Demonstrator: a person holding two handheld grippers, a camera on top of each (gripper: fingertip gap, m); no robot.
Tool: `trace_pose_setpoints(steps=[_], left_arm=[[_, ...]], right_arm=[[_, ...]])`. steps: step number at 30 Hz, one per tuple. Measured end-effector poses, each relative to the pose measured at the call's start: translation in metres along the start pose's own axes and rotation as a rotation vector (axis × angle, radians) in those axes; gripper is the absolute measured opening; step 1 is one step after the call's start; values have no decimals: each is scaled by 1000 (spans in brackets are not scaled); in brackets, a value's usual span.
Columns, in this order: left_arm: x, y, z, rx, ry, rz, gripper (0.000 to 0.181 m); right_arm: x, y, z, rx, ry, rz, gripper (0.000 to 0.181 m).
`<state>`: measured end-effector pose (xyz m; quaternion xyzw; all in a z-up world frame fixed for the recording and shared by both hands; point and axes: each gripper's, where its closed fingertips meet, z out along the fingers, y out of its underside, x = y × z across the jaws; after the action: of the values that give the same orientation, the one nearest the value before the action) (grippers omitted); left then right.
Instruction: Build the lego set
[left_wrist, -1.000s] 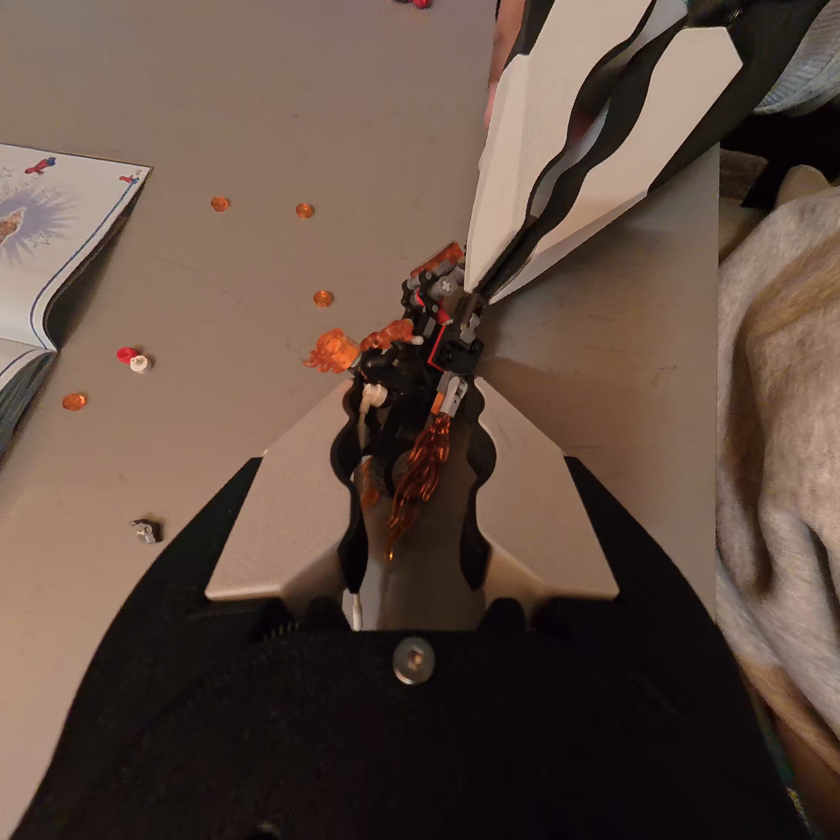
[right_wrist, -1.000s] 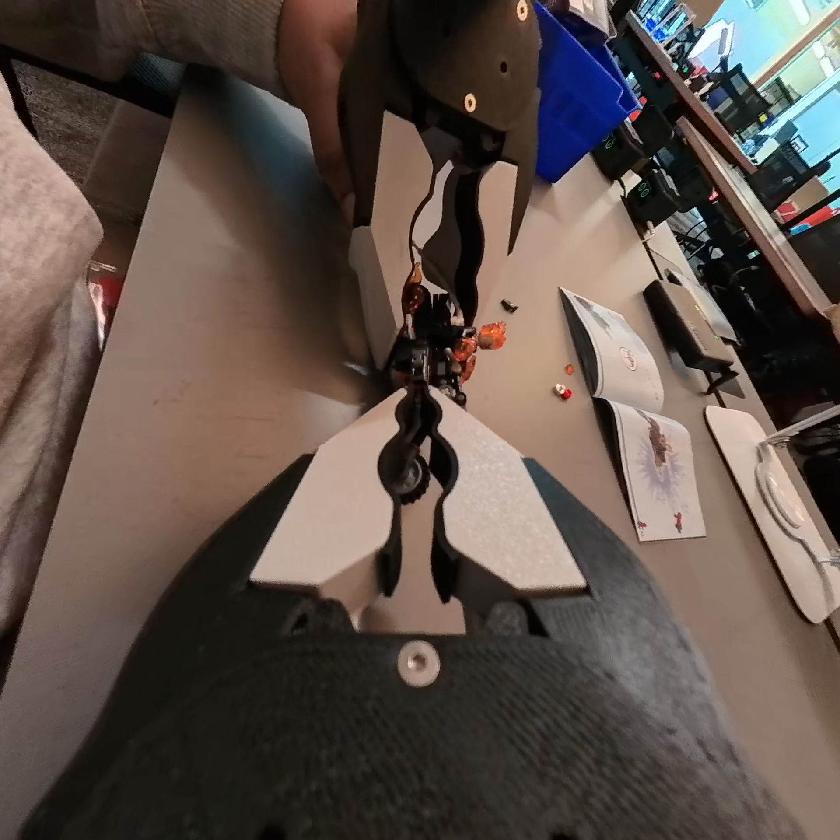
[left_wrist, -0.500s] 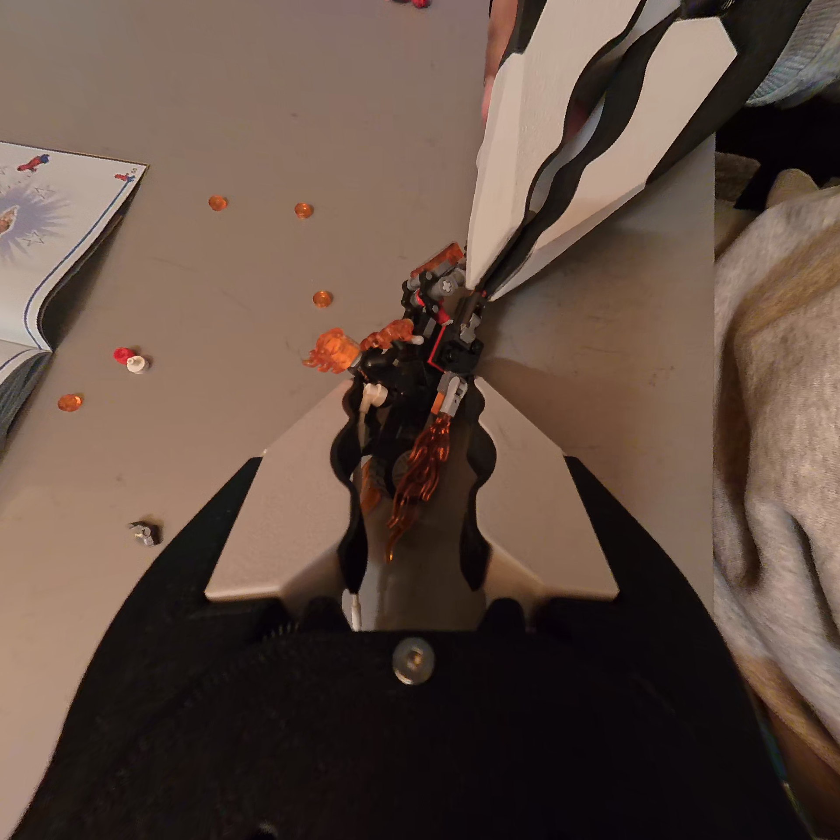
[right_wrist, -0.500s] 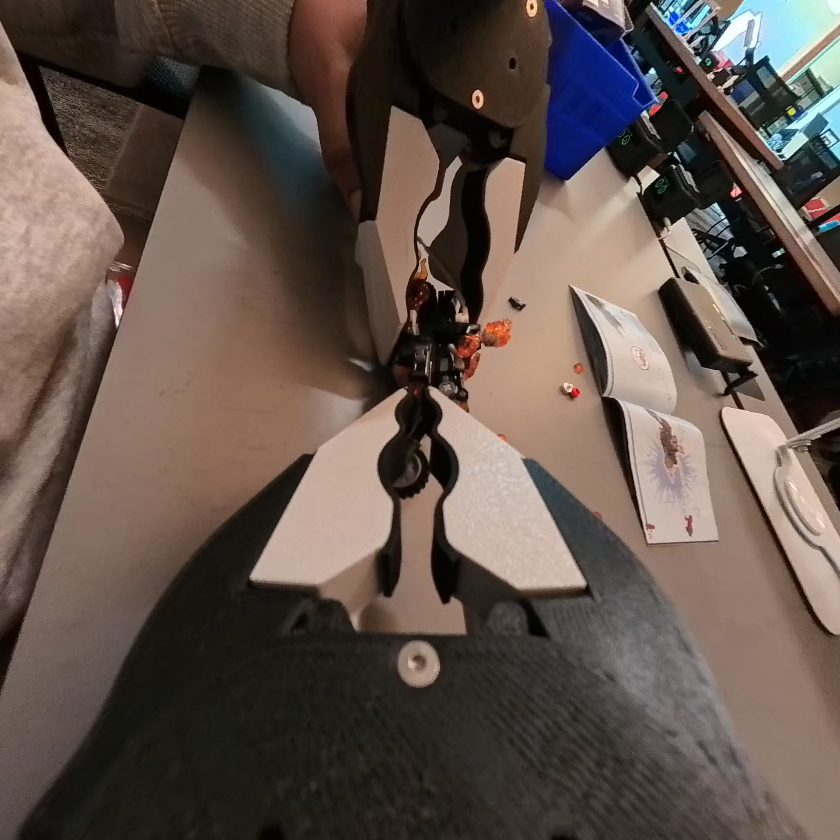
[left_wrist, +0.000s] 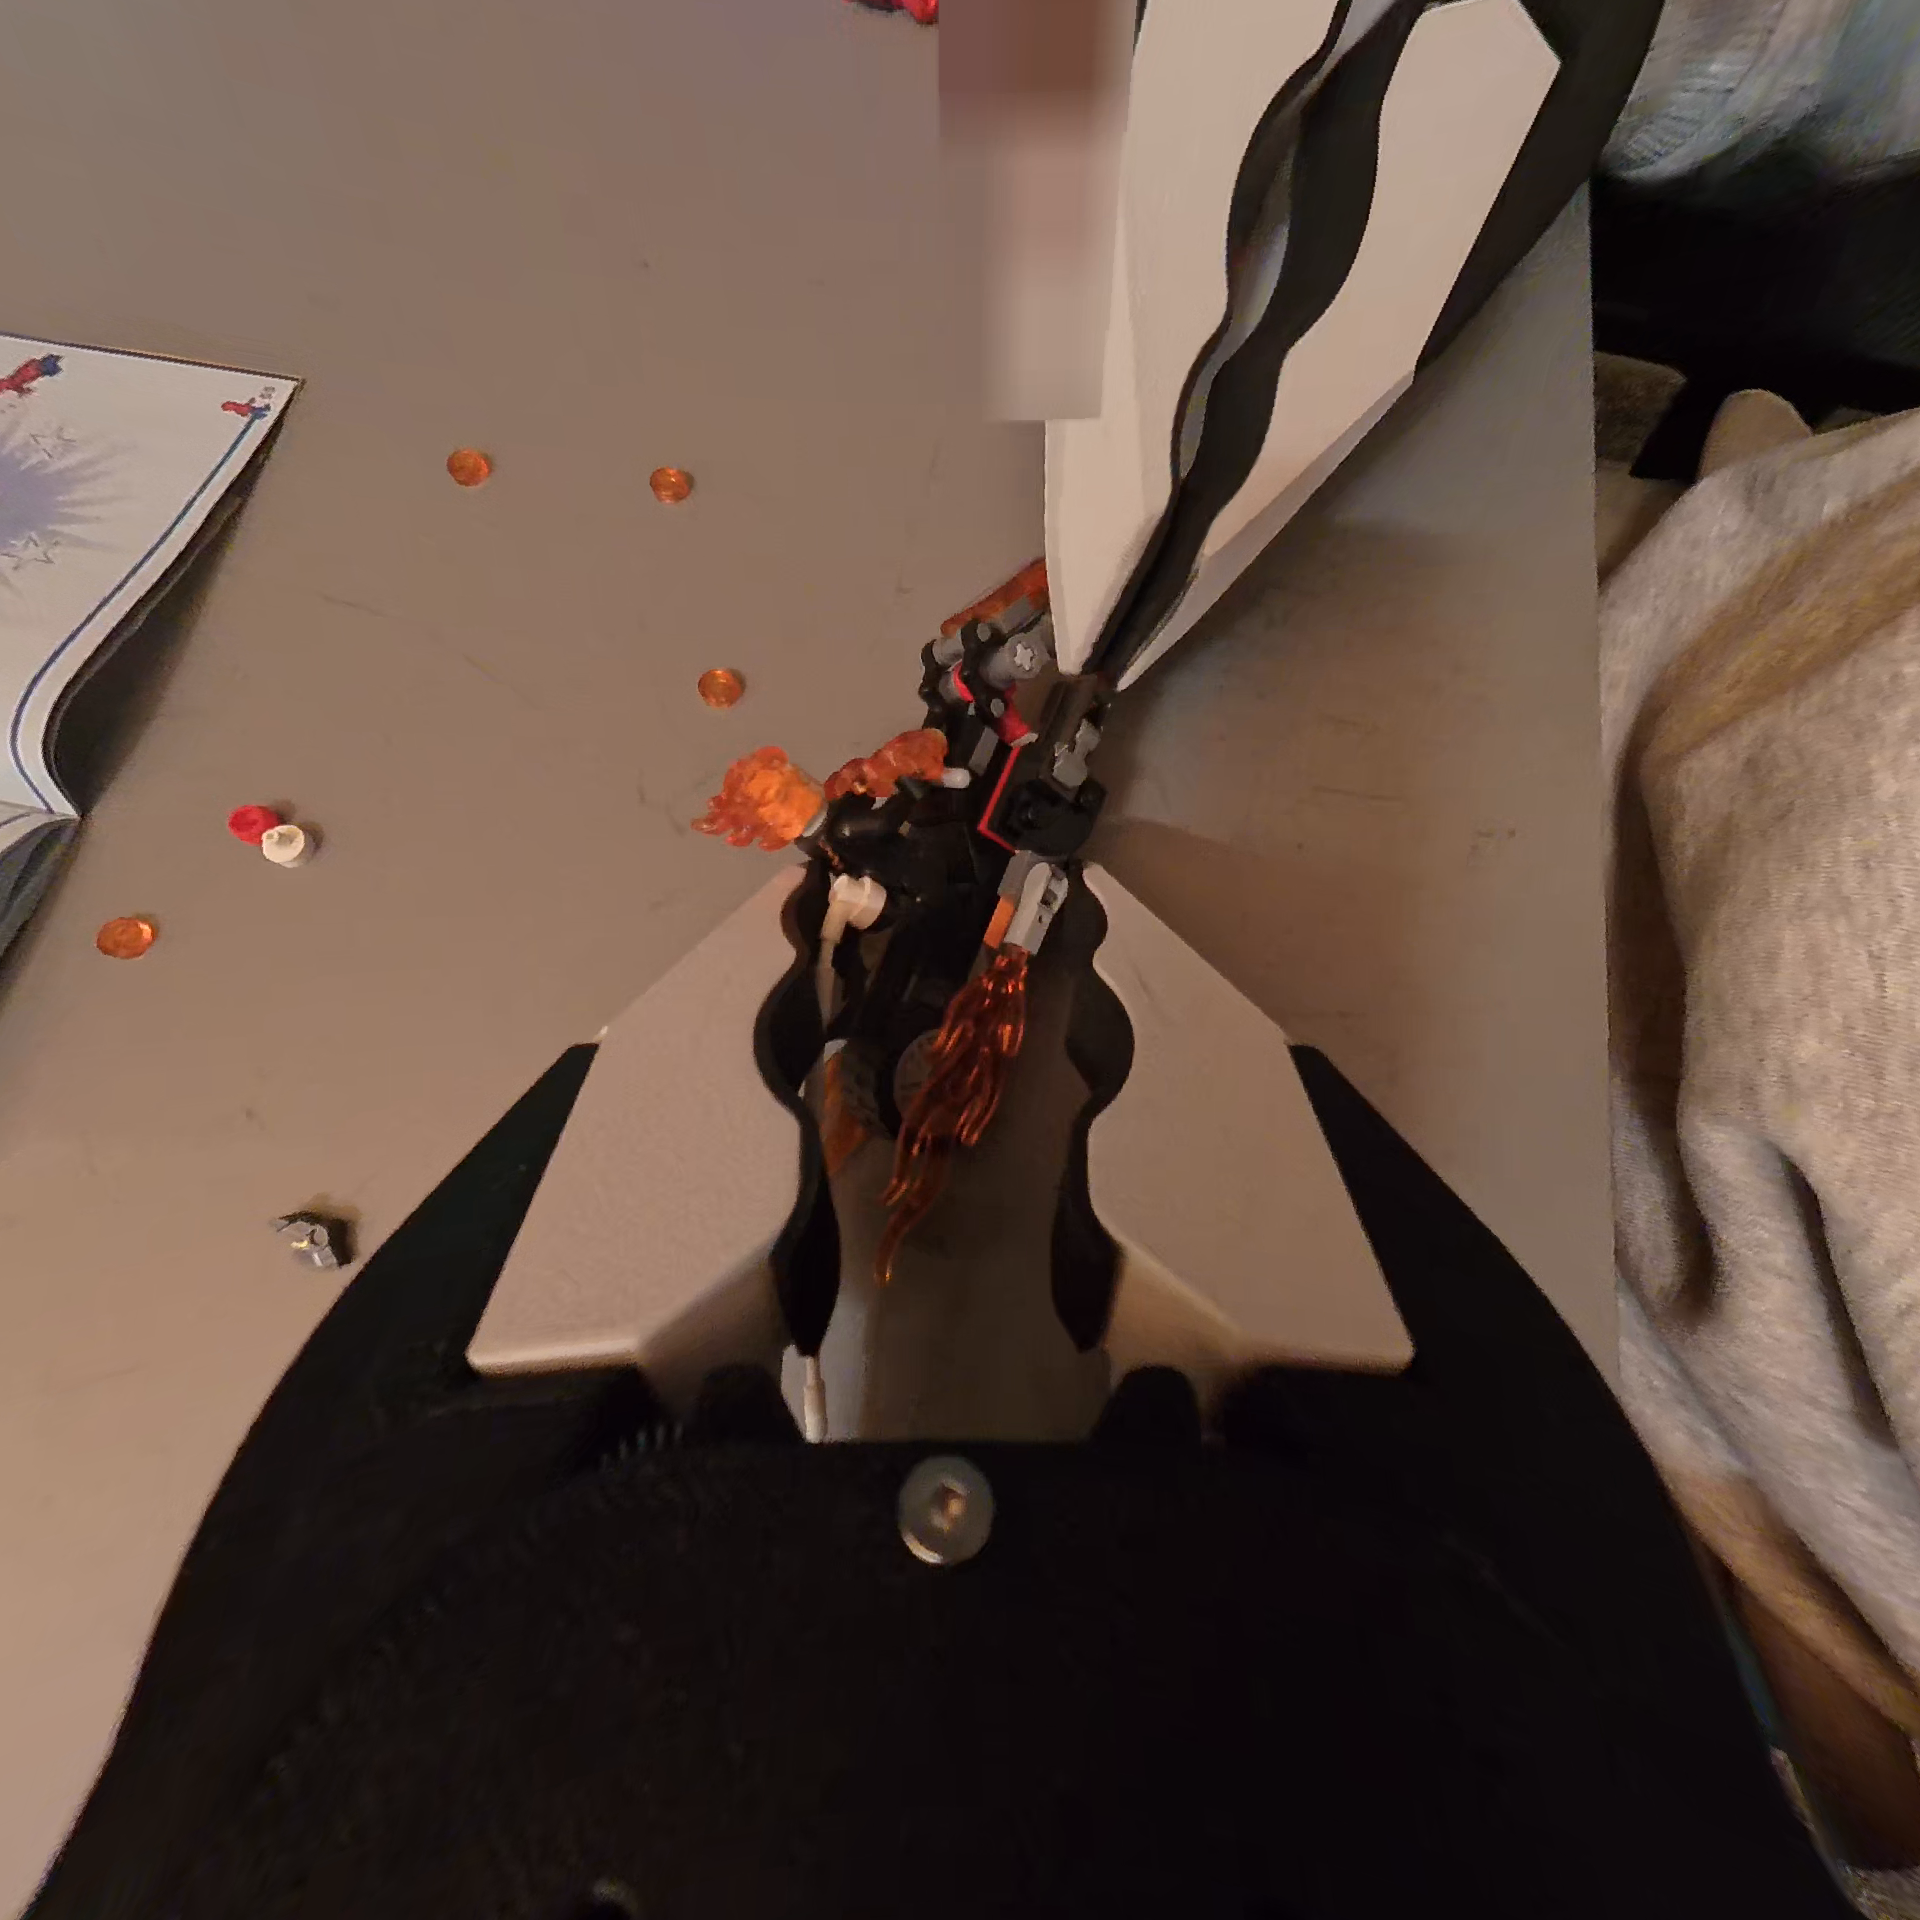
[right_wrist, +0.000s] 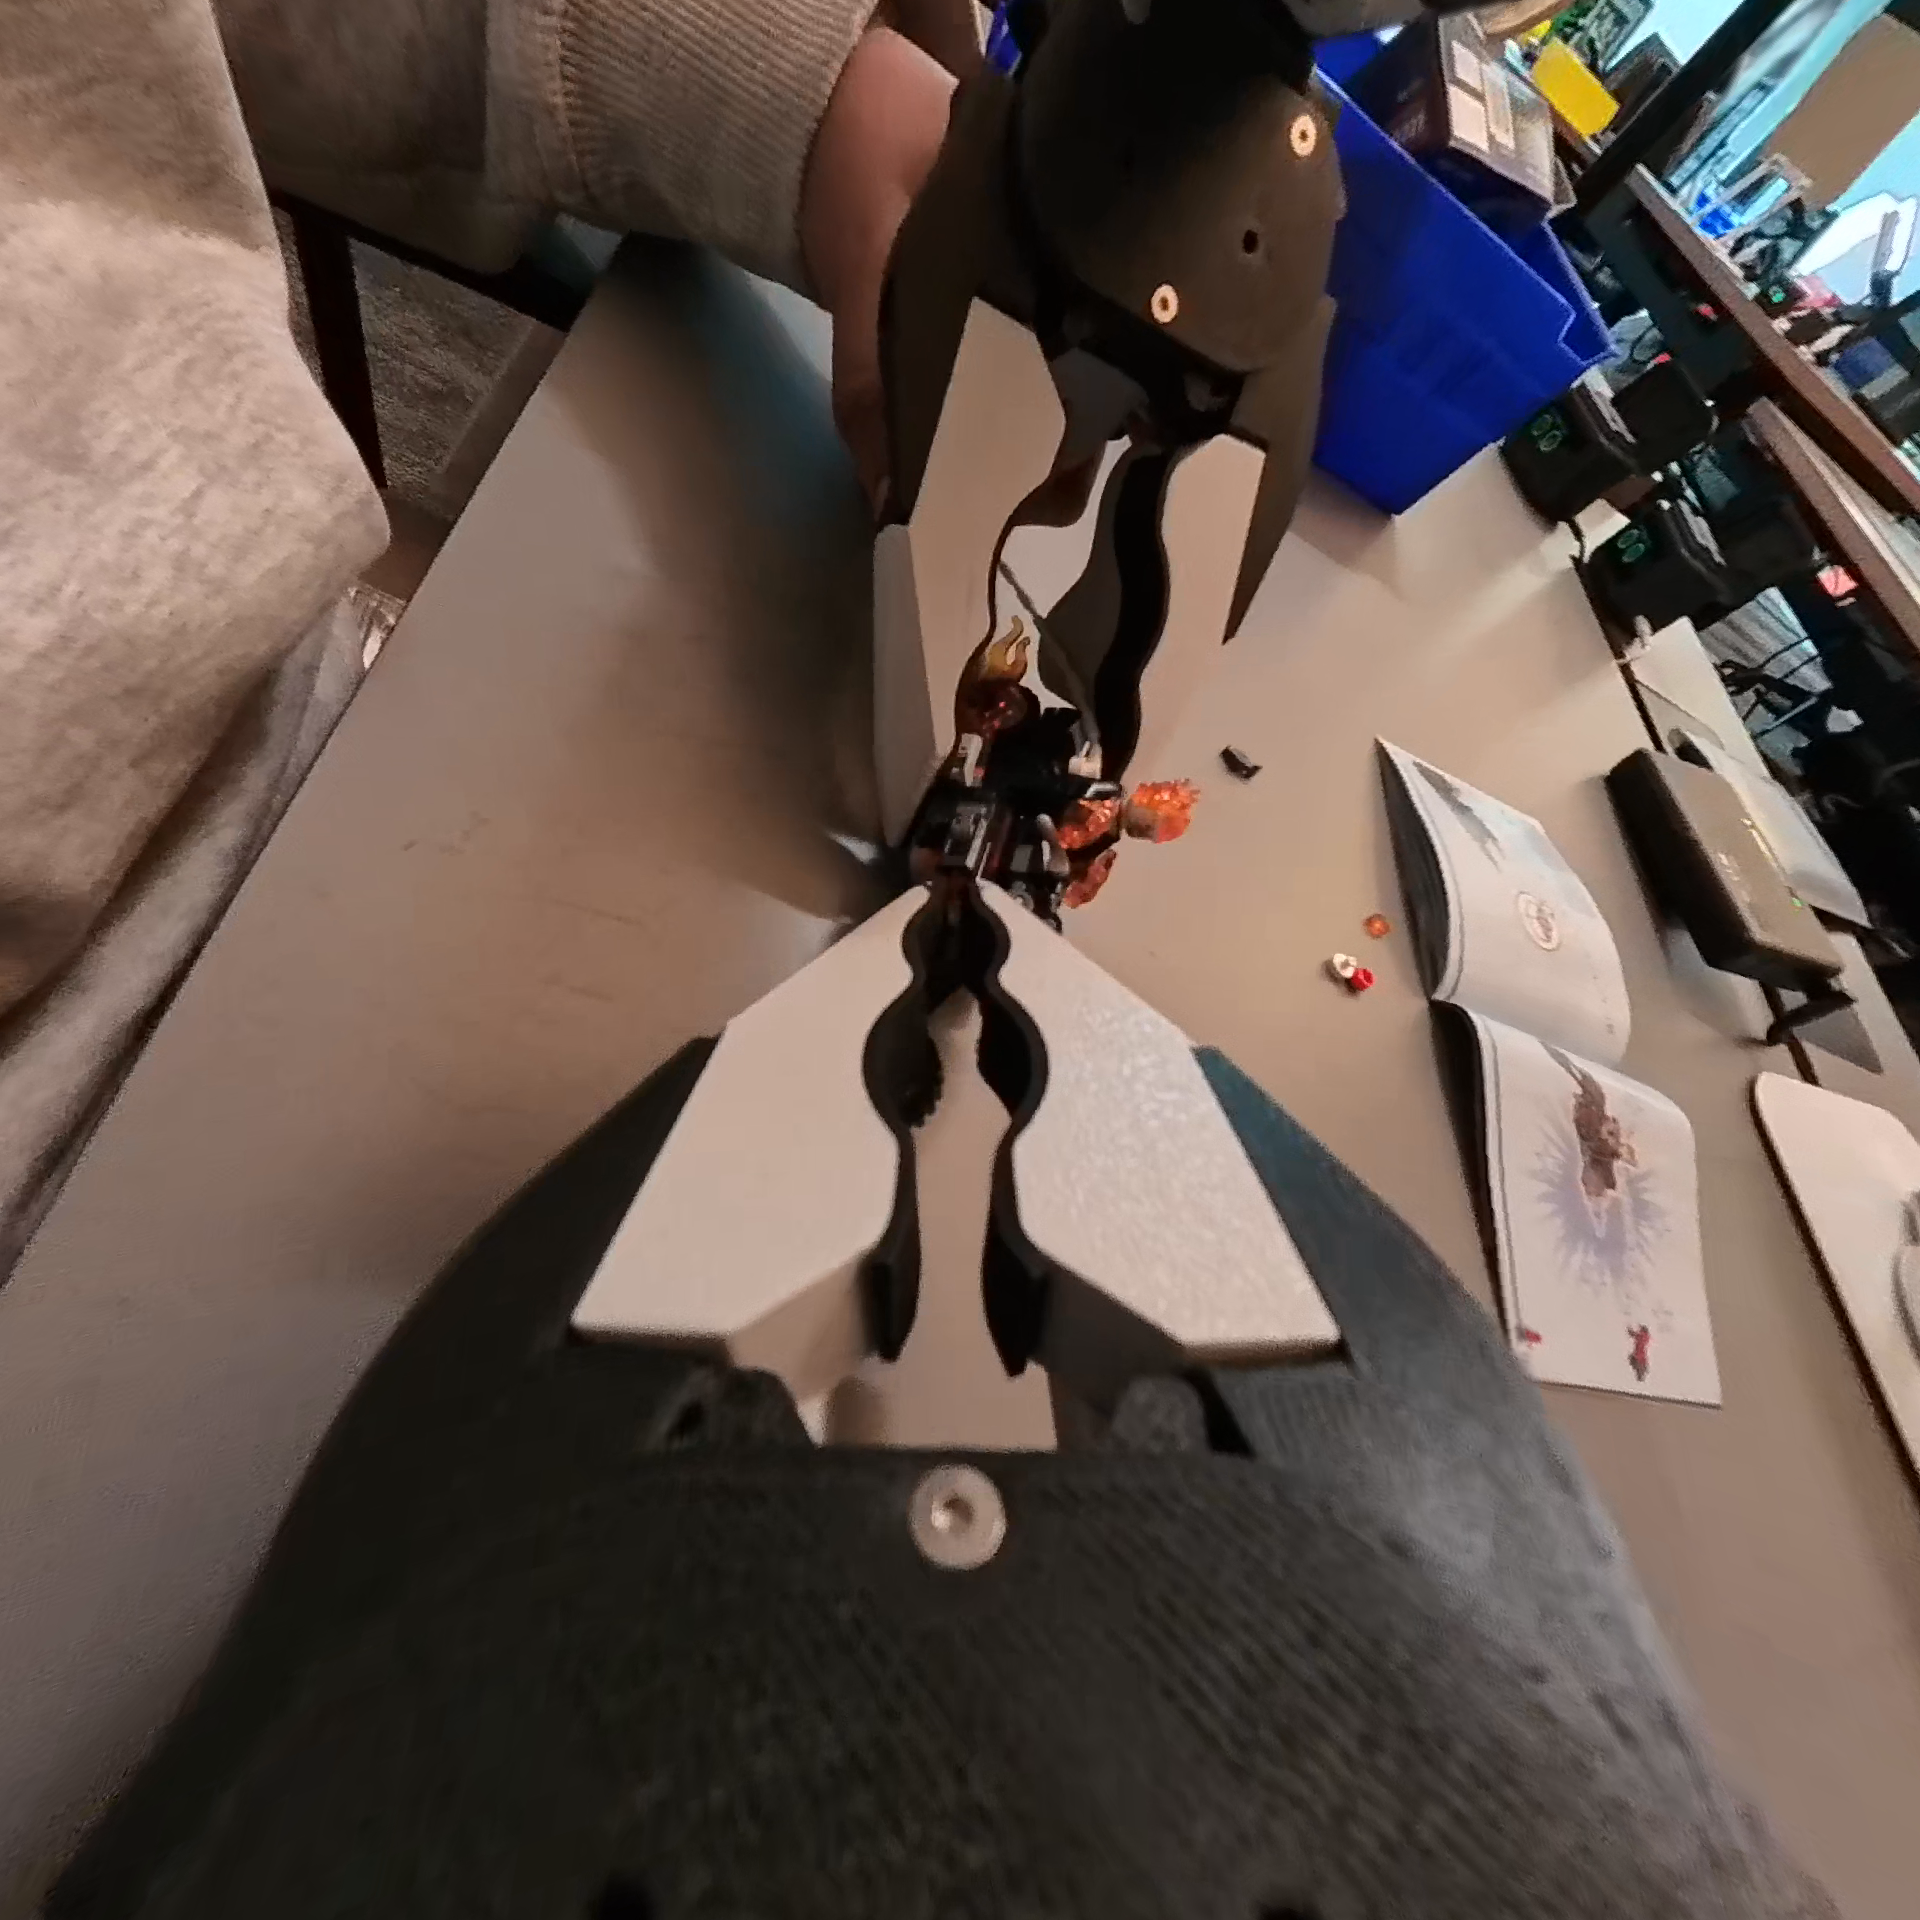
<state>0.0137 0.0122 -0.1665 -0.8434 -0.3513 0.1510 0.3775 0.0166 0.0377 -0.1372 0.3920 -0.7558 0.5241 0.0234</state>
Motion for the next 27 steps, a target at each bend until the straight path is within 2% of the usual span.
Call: trace_pose_setpoints(steps=[10,22,27], left_arm=[[1,0,0,0,40,-24,44],[1,0,1,0,51,-40,44],[1,0,1,-1,59,-36,44]], right_arm=[[0,-1,1,-7,-30,-105,0],[0,-3,2,-9,-101,-104,0],[0,-3,1,-27,-182,-128,0]])
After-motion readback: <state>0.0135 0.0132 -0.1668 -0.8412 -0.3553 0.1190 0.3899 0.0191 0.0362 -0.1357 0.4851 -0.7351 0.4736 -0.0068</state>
